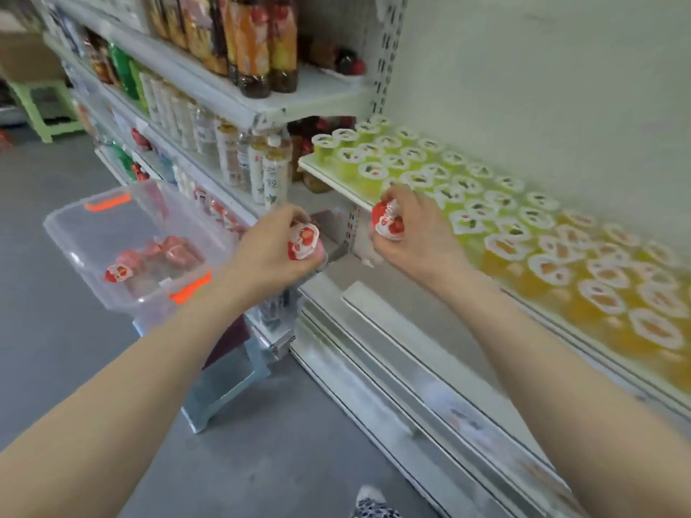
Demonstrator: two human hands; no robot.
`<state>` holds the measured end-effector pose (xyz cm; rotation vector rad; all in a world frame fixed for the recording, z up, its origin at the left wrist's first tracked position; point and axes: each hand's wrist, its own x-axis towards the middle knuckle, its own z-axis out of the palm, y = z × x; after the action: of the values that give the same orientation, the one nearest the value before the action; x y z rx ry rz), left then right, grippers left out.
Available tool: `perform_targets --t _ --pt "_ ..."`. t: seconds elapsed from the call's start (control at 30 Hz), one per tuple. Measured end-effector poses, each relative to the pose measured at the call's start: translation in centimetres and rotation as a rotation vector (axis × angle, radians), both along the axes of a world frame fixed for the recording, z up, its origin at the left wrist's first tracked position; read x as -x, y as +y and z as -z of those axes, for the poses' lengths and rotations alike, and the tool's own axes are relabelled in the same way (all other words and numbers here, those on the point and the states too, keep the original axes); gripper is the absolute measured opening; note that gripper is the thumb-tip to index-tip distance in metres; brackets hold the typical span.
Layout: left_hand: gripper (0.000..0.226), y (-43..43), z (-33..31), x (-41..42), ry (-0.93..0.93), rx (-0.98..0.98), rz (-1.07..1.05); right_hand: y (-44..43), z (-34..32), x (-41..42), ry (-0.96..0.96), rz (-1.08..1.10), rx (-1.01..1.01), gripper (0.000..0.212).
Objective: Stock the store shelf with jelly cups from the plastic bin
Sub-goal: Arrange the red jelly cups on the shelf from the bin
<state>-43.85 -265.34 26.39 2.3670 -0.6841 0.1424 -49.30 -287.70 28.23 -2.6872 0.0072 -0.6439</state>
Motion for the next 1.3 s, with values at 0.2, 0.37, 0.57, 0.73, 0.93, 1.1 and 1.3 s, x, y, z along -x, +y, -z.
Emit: perform_targets --t 0.2,0.37,0.57,0.73,0.93,1.1,1.3 --pt "0.049 -12.5 -3.9 6.1 -0.120 0.033 0.291 -10.2 -4.4 12.0 -0.175 0.281 0.061 0.046" --pt "0.050 -23.4 -6.5 13.1 -0.143 0.146 0.440 -18.6 -6.6 22.2 -0.162 0.443 0.084 0.046" --pt "0.052 -34.5 -7.5 21.9 -0.136 0.186 0.569 -27.3 -8.7 33.7 -0.150 0.592 0.091 0.041" --pt "0.054 -41.3 -7.7 28.3 -0.145 0.183 0.678 -32.5 -9.2 41.7 -0.168 0.712 0.040 0.040" --pt "0.052 -46.7 -7.3 34.2 -0.145 0.168 0.739 -36.5 -7.9 49.8 -0.100 0.872 -0.058 0.047" --pt "0.050 -48.6 -6.4 37.0 -0.141 0.159 0.747 -38.7 -3.7 53.1 0.039 0.905 -0.165 0.036" --pt "0.047 -48.8 -5.9 38.3 -0.107 0.175 0.722 -39.8 0.3 52.9 0.132 0.854 -0.205 0.026"
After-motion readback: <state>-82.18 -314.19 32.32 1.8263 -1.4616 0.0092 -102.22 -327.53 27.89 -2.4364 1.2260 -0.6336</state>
